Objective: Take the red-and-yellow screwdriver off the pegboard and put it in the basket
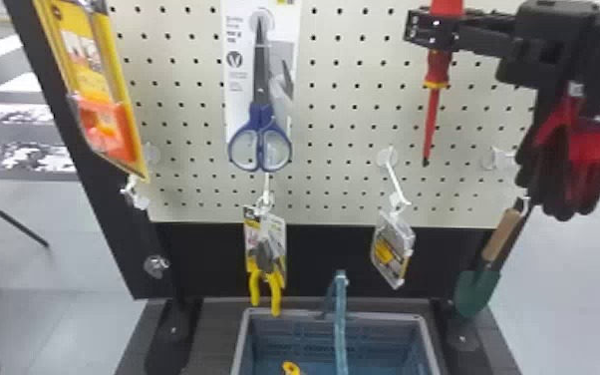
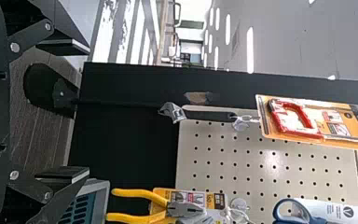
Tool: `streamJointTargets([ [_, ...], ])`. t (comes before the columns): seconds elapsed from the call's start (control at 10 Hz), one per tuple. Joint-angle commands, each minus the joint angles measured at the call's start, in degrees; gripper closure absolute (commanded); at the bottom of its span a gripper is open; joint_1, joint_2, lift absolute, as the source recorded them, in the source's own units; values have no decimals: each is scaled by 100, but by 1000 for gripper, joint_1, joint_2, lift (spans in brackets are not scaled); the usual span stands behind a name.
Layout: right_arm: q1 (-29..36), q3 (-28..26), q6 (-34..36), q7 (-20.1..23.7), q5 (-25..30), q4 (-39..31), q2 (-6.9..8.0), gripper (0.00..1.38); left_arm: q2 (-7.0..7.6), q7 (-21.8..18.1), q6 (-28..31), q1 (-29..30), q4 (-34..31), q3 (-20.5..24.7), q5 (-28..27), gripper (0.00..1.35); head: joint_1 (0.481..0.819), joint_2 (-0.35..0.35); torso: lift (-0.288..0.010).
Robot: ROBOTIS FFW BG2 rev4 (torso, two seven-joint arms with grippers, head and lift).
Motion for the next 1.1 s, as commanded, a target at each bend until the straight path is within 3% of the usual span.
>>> streamJointTargets([
  [0.0,0,-34,6,-13,-10,-61,-7,1027,9,0,0,7,-1,0,0,364,549,0,-100],
  [0.3,12,-307,59,-136,-46,-427,-51,1027,9,0,9,7,-15,-8,0,364,549,0,-100],
  [0.5,369,-685,67,-487,-423,-792,-42,1027,17,0,26,7,-15,-26,0,364,549,0,-100],
  [0.8,1156,-1168,6,-724,-555,-1509,309,1027,9,0,35,7,-15,-35,0,364,549,0,-100],
  [1.0,1919,-1467,-311,-979,-819,-1734,784,1027,9,0,35,7,-15,-44,0,364,549,0,-100],
])
